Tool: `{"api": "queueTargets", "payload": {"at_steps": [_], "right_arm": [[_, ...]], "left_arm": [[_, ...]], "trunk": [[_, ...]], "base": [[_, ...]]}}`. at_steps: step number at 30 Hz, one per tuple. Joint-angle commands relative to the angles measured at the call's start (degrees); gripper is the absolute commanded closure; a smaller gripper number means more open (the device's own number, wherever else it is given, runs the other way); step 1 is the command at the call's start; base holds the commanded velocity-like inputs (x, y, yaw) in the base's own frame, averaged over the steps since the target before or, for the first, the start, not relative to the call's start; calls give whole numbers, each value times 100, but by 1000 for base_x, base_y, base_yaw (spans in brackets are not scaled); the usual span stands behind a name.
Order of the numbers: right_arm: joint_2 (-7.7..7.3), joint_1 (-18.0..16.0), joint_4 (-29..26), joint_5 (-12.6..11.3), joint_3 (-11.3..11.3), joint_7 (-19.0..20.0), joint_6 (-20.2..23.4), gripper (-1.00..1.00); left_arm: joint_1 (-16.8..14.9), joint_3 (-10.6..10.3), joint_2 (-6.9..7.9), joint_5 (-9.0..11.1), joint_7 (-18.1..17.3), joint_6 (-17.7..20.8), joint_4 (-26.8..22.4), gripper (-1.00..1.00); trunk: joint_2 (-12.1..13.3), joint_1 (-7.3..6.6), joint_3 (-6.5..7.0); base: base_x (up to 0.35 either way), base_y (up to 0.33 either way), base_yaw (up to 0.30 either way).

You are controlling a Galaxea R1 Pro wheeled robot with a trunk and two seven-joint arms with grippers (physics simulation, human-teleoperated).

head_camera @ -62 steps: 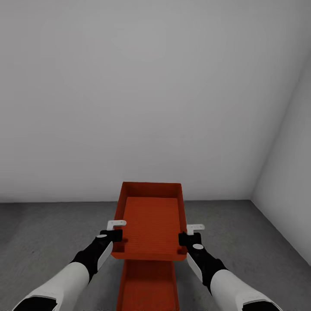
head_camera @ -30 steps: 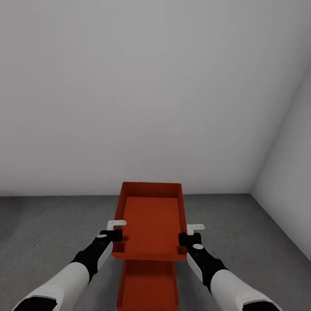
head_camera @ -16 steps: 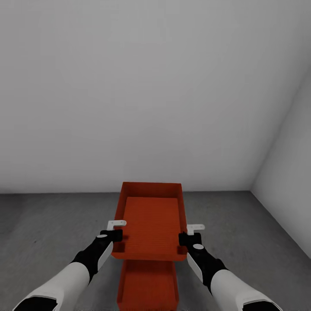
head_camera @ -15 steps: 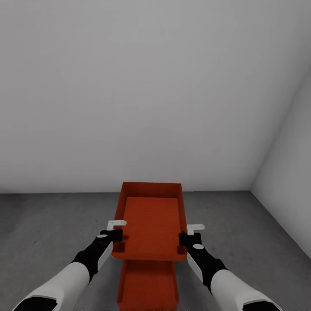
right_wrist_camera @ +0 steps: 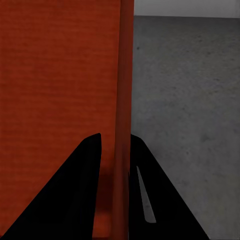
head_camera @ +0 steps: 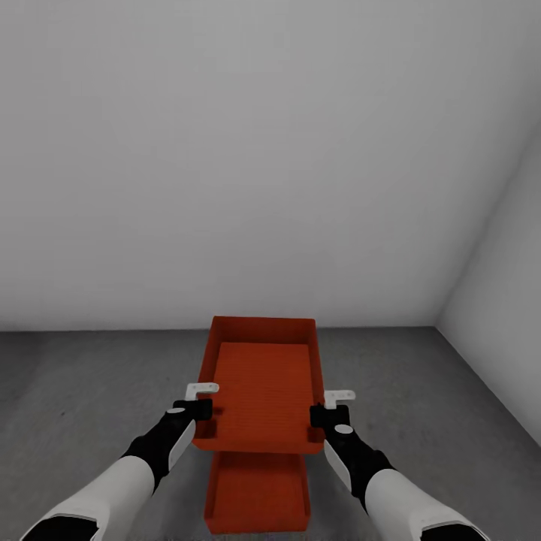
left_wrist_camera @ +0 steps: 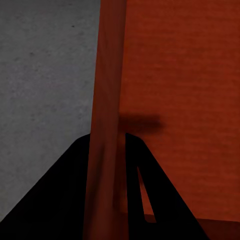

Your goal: Move the two storage containers from the living room to the garage. In the garage, place one container on the floor and stack the other container on top of it (either order is fine).

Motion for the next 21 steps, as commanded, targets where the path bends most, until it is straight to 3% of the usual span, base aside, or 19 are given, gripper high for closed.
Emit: {"api": "queueTargets", "payload": {"at_steps": [1,21], "right_arm": [[-154,-2,17,-23,-92,-74,-15,100],[-154,-3,17,-23,-91,-74,-16,100]], "left_arm": [[-5,217,31,-77,252,-103,-31,100],[-5,217,27,-79,252,-103,-22,100]], "trunk": [[-4,0,-15],[-4,0,-196]], "base": [[0,0,0],[0,0,0]]}}
